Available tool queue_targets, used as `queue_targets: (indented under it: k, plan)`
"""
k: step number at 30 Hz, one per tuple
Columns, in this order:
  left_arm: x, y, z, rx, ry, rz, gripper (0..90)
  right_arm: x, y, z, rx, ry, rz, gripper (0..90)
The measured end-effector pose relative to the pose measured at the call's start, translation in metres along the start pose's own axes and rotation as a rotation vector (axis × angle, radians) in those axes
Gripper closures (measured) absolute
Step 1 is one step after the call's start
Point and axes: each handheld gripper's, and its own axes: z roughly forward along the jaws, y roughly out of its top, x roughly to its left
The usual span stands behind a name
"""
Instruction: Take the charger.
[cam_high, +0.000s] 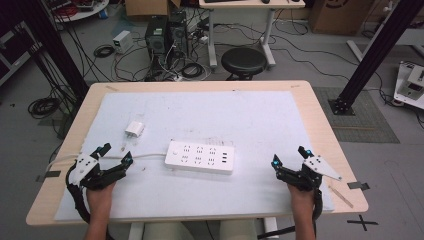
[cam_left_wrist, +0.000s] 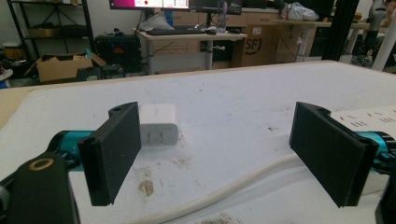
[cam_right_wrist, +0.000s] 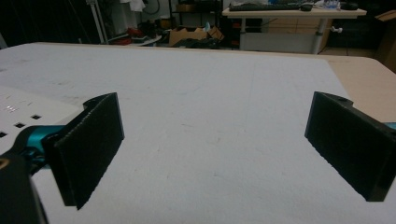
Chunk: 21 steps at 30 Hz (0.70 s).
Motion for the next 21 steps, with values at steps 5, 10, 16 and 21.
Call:
queue_targets:
  k: [5,10,16,21]
  plan:
    - [0.0001,0.0002,0.0003,0.003,0.001,-0.001,16.9,-0.0006,0.0005,0.0008,0.009,0.002,0.004,4.4]
    - [-0.0002,0.0002,0.0002,0.000,0.000,0.002,16.9,0.0001,0.0005,0.0012,0.011,0.003,-0.003,4.4]
    - [-0.0002,0.0003,0.0006,0.002,0.008,0.000,16.9,0.0014,0.0005,0.0010,0.015,-0.001,-0.005,4.4]
    - [0.0039,0.0038,0.0039,0.050,0.037,-0.051,17.0,0.0012,0.0008,0.0015,0.019,0.001,-0.004,4.4]
